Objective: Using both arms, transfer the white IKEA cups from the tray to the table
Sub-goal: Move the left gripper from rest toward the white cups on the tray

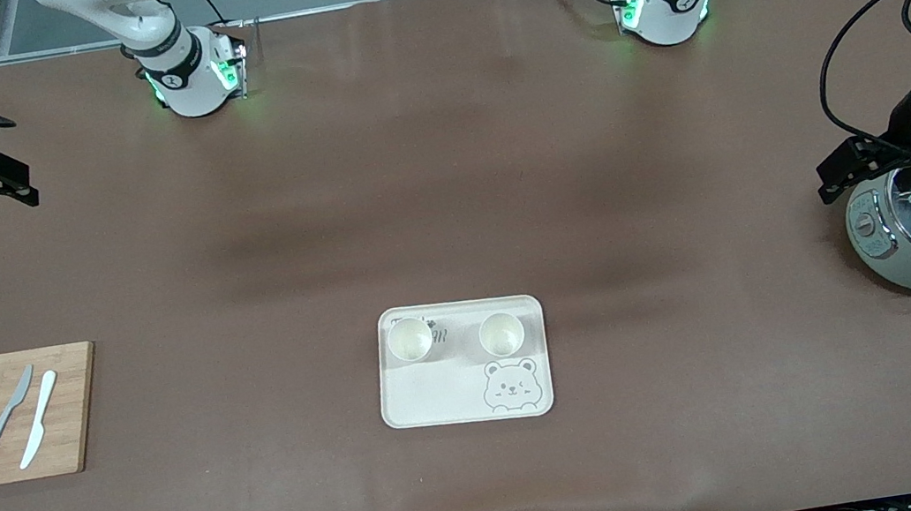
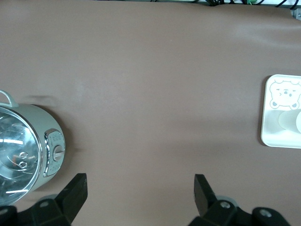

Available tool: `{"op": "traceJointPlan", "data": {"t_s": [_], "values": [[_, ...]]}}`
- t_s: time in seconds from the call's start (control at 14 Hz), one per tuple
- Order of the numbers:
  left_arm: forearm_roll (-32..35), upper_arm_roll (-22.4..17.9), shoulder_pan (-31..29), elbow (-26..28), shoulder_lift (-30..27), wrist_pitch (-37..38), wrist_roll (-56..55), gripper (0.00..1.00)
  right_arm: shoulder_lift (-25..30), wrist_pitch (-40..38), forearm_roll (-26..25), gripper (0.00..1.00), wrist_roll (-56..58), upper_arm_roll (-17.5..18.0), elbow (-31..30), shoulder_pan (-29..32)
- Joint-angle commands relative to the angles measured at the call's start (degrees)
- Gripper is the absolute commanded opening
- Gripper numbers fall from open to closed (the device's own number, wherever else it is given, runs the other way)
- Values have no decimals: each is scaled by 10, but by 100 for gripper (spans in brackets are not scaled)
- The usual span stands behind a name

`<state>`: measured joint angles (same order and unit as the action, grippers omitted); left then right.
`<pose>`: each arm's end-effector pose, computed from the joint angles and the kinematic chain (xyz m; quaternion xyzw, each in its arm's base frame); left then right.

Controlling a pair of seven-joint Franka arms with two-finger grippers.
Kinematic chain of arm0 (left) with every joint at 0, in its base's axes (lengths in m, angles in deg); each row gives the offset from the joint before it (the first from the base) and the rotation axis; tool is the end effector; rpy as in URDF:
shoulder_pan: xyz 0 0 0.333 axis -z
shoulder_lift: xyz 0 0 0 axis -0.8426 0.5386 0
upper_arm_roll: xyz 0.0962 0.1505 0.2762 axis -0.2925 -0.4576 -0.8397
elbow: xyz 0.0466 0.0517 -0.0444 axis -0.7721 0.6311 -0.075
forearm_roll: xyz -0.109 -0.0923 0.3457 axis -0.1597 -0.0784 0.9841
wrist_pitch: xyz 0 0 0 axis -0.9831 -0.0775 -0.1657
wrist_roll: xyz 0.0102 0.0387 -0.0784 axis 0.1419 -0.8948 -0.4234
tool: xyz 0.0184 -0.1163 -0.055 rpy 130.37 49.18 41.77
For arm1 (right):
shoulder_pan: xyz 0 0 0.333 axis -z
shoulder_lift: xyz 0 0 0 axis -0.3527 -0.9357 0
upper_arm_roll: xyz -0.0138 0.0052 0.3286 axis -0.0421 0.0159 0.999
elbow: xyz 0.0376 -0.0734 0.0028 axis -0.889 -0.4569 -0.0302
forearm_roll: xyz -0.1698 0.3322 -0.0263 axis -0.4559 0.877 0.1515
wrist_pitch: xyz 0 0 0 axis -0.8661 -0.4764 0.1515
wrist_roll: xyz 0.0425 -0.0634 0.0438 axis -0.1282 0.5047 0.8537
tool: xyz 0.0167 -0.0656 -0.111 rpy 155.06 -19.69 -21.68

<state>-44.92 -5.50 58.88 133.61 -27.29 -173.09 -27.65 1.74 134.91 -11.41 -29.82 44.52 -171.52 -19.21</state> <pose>0.5893 -0.0413 0.5707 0.9977 0.0104 0.0643 0.0172 0.4980 0.0067 0.6279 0.9989 0.0328 -0.0337 0.0083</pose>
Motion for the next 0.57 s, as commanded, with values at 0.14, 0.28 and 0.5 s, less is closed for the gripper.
{"op": "traceJointPlan", "data": {"t_s": [0.14,0.28,0.5], "values": [[-11,7,-6,-10,2,15,-6,100,3,-5,-6,100,-9,-2,-1,-4],[-11,8,-2,-11,3,15,-10,100,3,-4,-5,100,-9,-2,-1,-2],[-9,21,-1,-13,4,15,-34,100,0,0,-1,100,-9,-2,4,-1]]}}
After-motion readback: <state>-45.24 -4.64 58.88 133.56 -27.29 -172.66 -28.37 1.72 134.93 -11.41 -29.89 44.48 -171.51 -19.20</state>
